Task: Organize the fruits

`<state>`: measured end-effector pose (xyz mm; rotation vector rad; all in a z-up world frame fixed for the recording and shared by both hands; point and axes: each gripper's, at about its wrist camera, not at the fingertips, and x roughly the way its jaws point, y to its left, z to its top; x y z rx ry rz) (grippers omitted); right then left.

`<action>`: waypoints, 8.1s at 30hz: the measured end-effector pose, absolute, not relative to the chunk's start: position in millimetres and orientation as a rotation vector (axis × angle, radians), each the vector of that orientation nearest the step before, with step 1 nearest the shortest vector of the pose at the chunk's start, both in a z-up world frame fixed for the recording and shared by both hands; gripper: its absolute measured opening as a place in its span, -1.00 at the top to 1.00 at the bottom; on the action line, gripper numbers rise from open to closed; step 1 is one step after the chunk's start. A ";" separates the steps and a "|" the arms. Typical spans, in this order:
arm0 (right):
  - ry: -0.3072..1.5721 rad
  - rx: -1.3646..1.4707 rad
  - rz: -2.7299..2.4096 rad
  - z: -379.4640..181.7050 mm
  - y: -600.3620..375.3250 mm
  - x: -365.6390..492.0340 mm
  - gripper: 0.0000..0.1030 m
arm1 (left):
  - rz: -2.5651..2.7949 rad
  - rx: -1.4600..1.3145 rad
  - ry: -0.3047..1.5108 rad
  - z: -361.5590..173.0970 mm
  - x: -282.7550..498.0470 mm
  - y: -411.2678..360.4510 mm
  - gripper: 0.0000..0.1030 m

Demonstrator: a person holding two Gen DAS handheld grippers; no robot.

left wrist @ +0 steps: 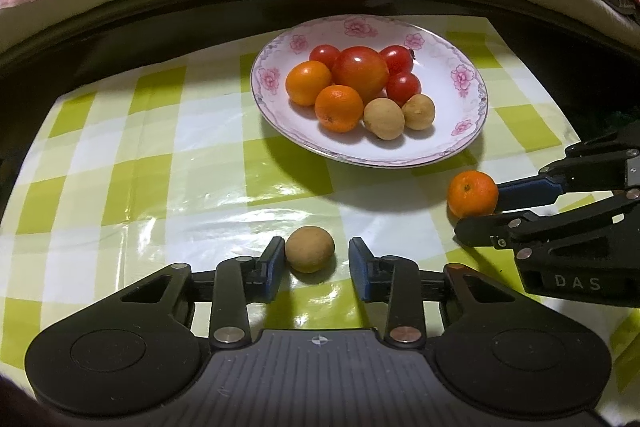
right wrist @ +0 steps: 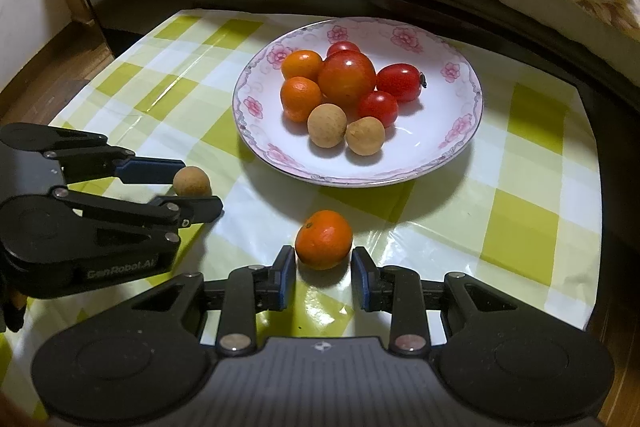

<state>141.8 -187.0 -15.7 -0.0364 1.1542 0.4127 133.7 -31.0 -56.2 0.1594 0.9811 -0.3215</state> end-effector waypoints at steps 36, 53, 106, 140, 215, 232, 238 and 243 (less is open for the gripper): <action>1.128 -0.040 0.385 -17.9 -188.8 150.0 0.33 | -0.352 0.170 0.972 -56.3 129.1 -34.0 0.24; 1.100 -0.065 0.376 2.1 -187.9 130.9 0.33 | -0.344 0.196 0.984 -42.3 116.5 -36.5 0.38; 1.034 -0.079 0.288 24.1 -204.4 201.5 0.33 | -0.345 0.183 0.862 -0.9 193.0 -69.7 0.37; 1.129 0.006 0.264 -4.3 -216.2 236.0 0.32 | -0.339 0.211 0.923 -18.1 221.5 -80.1 0.21; 1.072 0.101 0.156 65.2 -221.1 89.6 0.21 | -0.112 0.191 0.827 22.4 85.2 -53.3 -1.00; 1.068 0.105 0.148 72.7 -222.1 60.6 0.14 | -0.124 0.126 0.859 19.4 62.0 -44.2 -1.00; 1.079 0.105 0.147 72.3 -220.9 51.3 0.13 | -0.134 0.122 0.866 18.3 50.0 -45.5 -1.00; 1.085 0.107 0.153 75.0 -218.6 39.1 0.13 | -0.125 0.120 0.881 14.3 43.4 -43.8 -1.00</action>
